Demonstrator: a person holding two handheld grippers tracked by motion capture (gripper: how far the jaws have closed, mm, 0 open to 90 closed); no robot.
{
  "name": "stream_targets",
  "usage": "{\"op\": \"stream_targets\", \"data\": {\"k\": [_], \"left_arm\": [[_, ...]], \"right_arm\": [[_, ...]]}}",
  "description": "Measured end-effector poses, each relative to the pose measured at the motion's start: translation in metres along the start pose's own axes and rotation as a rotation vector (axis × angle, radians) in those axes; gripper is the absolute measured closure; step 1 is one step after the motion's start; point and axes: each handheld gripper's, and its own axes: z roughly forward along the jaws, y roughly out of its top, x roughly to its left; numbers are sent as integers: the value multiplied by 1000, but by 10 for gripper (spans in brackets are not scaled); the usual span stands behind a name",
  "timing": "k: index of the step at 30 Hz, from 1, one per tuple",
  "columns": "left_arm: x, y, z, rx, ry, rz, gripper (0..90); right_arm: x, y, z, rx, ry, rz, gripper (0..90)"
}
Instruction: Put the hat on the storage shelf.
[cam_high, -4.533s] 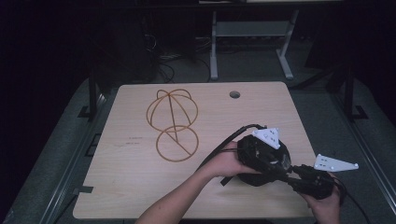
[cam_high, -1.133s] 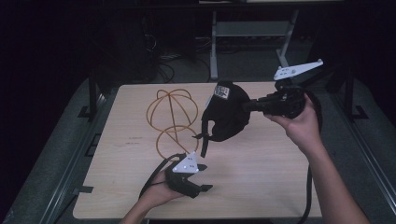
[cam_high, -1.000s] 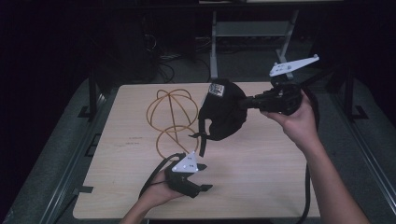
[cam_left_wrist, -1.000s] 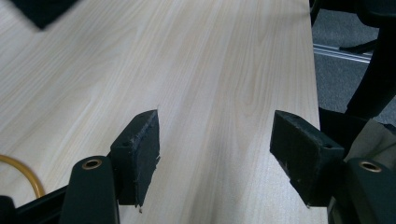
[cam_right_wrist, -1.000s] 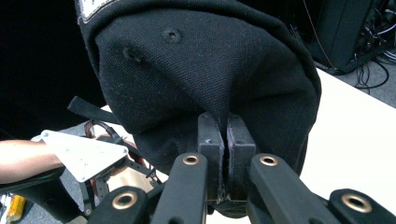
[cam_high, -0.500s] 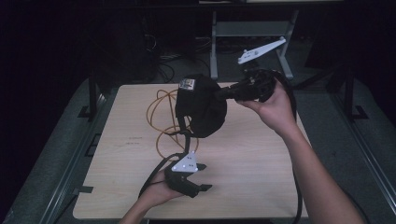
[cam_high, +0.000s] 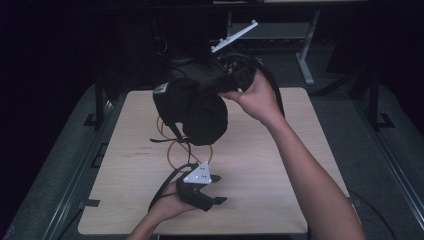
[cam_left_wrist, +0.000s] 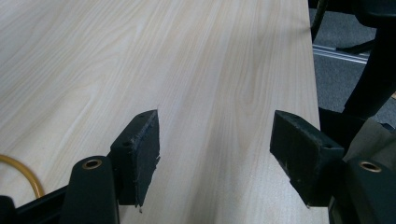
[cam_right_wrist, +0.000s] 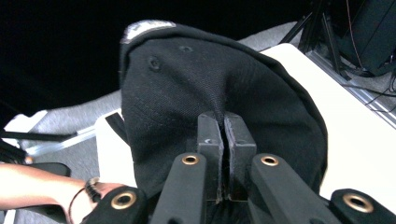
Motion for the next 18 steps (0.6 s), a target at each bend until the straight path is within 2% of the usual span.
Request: {"op": "stream_targets", "data": {"k": [3, 4, 13, 14, 15, 17, 18], "left_arm": [[-1, 1, 0, -5, -5, 0, 327], [-2, 1, 1, -2, -9, 1, 327], [-2, 2, 5, -4, -19, 19, 327], [-3, 2, 6, 1, -22, 17, 326], [-3, 2, 6, 1, -22, 17, 326], [-4, 2, 8, 8, -25, 18, 326], [-5, 2, 8, 6, -25, 19, 325]], "right_arm": [[0, 4, 9, 13, -11, -16, 872], [-1, 9, 18, 19, -1, -13, 872], [-9, 18, 49, 9, 8, 16, 867], [-11, 19, 59, 1, -2, 19, 841], [-11, 19, 59, 1, -2, 19, 841], [-12, 19, 73, -3, -4, 42, 727], [-12, 18, 77, -1, 0, 46, 706]]}}
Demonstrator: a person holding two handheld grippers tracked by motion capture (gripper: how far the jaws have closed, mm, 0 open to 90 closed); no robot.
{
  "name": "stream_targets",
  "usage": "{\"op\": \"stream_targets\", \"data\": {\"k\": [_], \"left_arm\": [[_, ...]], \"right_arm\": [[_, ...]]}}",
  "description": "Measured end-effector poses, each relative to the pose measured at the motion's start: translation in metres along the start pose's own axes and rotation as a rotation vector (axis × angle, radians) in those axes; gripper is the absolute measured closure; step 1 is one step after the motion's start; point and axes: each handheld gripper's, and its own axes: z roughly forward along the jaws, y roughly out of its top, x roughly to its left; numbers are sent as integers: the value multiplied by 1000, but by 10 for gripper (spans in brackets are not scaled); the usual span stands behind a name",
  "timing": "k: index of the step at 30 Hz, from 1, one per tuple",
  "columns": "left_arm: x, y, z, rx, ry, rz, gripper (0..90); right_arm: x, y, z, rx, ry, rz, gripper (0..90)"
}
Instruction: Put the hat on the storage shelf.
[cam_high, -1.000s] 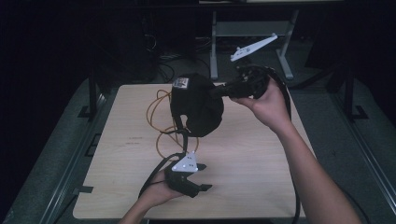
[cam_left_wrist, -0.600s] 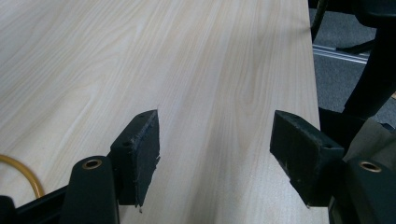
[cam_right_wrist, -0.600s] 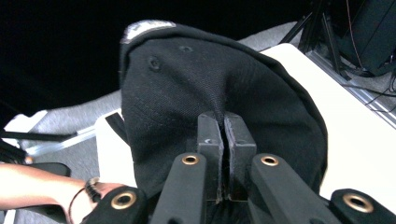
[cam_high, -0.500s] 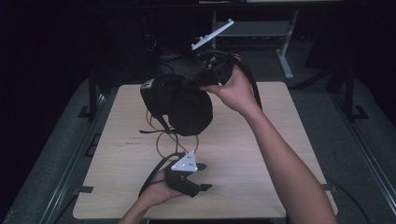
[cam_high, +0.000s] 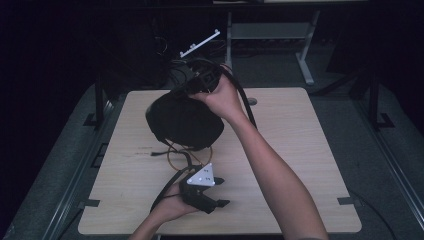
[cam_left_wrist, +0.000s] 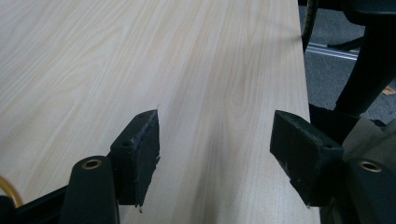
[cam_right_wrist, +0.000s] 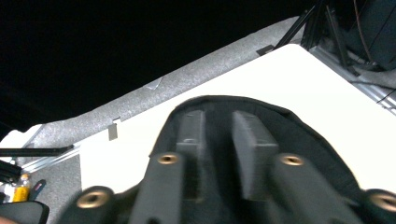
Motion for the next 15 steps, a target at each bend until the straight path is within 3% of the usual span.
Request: {"op": "stream_targets", "data": {"k": [5, 15], "left_arm": [[1, 0, 1, 5, 5, 4, 324], [2, -1, 0, 5, 26, 4, 306]], "right_arm": [[0, -5, 2, 30, 10, -3, 622], [-10, -24, -17, -7, 9, 33, 525]]}}
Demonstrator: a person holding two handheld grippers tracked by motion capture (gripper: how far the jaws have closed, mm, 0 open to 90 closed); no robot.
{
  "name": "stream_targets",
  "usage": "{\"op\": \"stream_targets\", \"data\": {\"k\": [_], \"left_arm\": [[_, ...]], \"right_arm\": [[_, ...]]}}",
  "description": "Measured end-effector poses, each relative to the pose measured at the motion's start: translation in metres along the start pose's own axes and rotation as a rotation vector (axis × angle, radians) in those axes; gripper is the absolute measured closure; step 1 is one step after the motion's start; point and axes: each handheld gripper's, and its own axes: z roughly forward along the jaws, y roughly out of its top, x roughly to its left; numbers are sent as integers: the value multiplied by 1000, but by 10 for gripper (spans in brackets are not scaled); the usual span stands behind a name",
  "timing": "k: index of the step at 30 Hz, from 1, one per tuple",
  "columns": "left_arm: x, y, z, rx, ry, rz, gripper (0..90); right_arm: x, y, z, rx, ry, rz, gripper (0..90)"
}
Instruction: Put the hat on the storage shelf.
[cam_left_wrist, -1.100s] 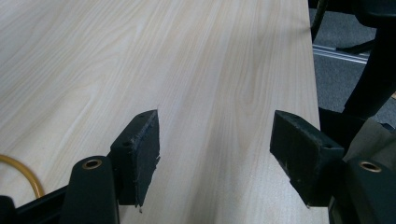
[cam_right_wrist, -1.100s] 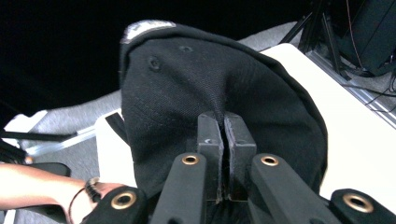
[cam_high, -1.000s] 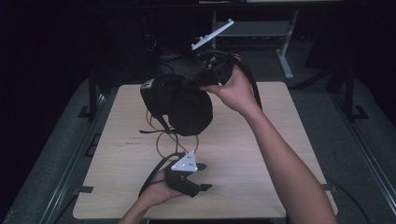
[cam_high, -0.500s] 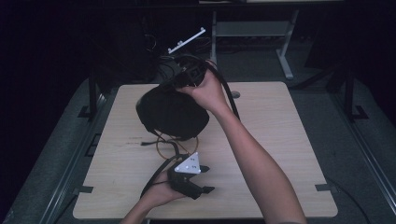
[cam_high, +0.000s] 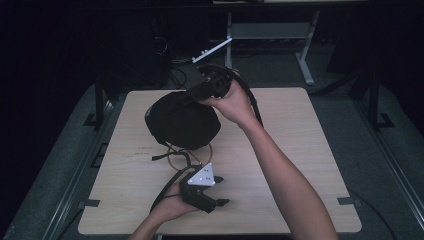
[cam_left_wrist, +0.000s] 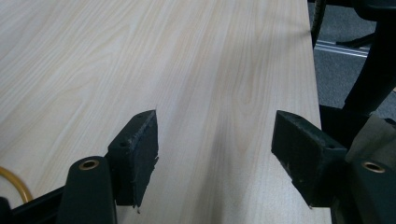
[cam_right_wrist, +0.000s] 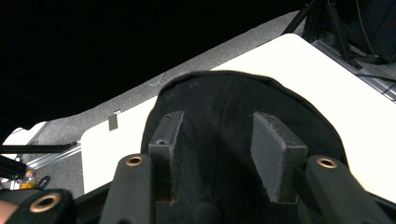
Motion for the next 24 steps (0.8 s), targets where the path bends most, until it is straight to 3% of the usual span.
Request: {"op": "stream_targets", "data": {"k": [10, 24], "left_arm": [[1, -4, -2, 4, 10, -11, 287], [2, -6, -3, -10, 11, -32, 280]], "right_arm": [[-15, -21, -22, -45, -10, 40, 466], [-27, -36, -41, -47, -39, 72, 436]]}}
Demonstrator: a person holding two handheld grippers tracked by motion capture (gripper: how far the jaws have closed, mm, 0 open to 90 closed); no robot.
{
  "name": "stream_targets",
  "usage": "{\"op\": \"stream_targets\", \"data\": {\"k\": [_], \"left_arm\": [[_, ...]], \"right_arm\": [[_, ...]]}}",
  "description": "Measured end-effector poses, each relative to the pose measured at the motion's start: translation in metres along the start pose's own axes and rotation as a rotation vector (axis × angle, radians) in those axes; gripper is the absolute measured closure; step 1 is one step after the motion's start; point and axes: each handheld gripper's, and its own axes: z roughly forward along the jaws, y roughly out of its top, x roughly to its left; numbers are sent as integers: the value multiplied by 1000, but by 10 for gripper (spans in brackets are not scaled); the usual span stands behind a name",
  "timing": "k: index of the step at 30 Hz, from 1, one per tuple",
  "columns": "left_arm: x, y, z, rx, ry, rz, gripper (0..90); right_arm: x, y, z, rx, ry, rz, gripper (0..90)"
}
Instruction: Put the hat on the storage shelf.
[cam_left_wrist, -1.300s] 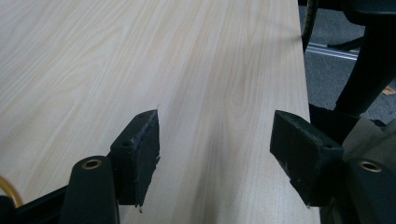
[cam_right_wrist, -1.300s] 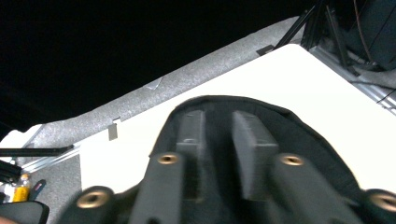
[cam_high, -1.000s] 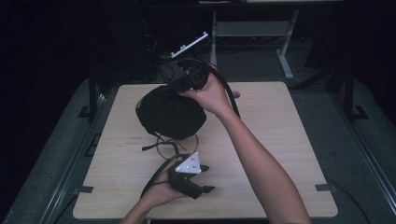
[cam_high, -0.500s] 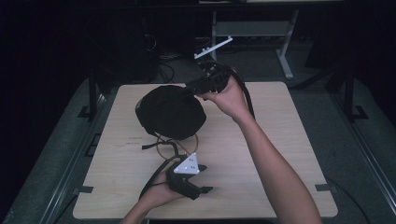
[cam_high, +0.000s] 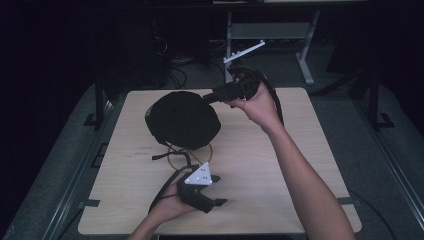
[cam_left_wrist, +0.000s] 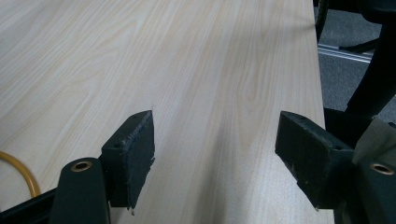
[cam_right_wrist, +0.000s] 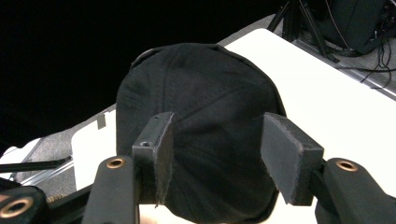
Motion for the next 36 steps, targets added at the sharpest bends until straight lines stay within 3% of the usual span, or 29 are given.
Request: {"op": "stream_targets", "data": {"k": [24, 36], "left_arm": [[2, -3, -2, -5, 0, -3, 280], [3, -4, -3, -7, 9, -6, 279]], "right_arm": [[-14, -24, -27, 3, -37, 26, 399], [-23, -42, -36, 6, -26, 61, 372]]}}
